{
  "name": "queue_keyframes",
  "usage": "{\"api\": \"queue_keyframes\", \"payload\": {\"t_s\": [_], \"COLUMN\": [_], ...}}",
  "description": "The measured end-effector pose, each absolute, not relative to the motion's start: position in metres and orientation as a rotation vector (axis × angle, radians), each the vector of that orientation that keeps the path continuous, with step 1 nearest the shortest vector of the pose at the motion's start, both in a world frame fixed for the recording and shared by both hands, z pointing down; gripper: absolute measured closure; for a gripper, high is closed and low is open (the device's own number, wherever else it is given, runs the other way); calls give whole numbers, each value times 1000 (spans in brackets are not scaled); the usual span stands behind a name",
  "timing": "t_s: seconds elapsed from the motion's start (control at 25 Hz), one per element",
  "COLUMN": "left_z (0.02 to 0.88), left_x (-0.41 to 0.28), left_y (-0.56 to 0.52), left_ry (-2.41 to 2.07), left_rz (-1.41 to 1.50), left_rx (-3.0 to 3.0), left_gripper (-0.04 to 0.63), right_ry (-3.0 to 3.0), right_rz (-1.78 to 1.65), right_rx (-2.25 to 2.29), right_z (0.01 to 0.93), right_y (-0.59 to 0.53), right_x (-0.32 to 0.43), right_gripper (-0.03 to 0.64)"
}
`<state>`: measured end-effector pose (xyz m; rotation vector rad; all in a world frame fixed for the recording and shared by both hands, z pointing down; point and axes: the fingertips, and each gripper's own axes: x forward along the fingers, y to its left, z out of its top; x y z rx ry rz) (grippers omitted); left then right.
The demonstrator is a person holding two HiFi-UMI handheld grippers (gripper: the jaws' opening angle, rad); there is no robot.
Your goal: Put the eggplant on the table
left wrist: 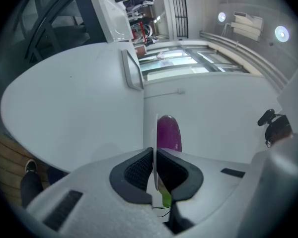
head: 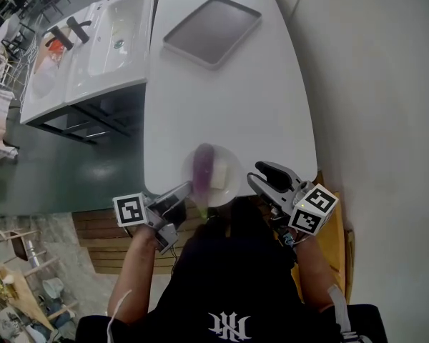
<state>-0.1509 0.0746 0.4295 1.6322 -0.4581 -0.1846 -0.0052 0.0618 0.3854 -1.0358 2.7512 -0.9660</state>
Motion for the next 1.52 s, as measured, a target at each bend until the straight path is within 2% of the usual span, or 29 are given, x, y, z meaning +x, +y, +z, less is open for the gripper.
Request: {"api": "queue_keyframes", "payload": {"t_s": [0.52, 0.72, 0.84, 1.2, 1.52], "left_z": [419, 419, 437, 482, 529], "left_x": [-70, -53, -25, -48, -65], "left_y": [4, -4, -25, -65, -98], "left_ry": [-537, -552, -574, -642, -687], "left_rz": [-247, -257, -241, -102, 118], "left_rx": [1654, 1629, 1618, 1646, 1743], "left_gripper": [580, 580, 580, 581, 580], "right_ry": [2752, 2730, 2691, 2523, 2415], "right_rz": [-1214, -1297, -1376, -1630, -1793], "right_rx": [-821, -789, -780, -812, -904], "right_z": [414, 416, 438, 486, 533], "right_y": [-18, -26, -48, -91, -117], "right_x": [46, 56, 85, 64, 49], "right_gripper": [485, 541, 548, 583, 586]}}
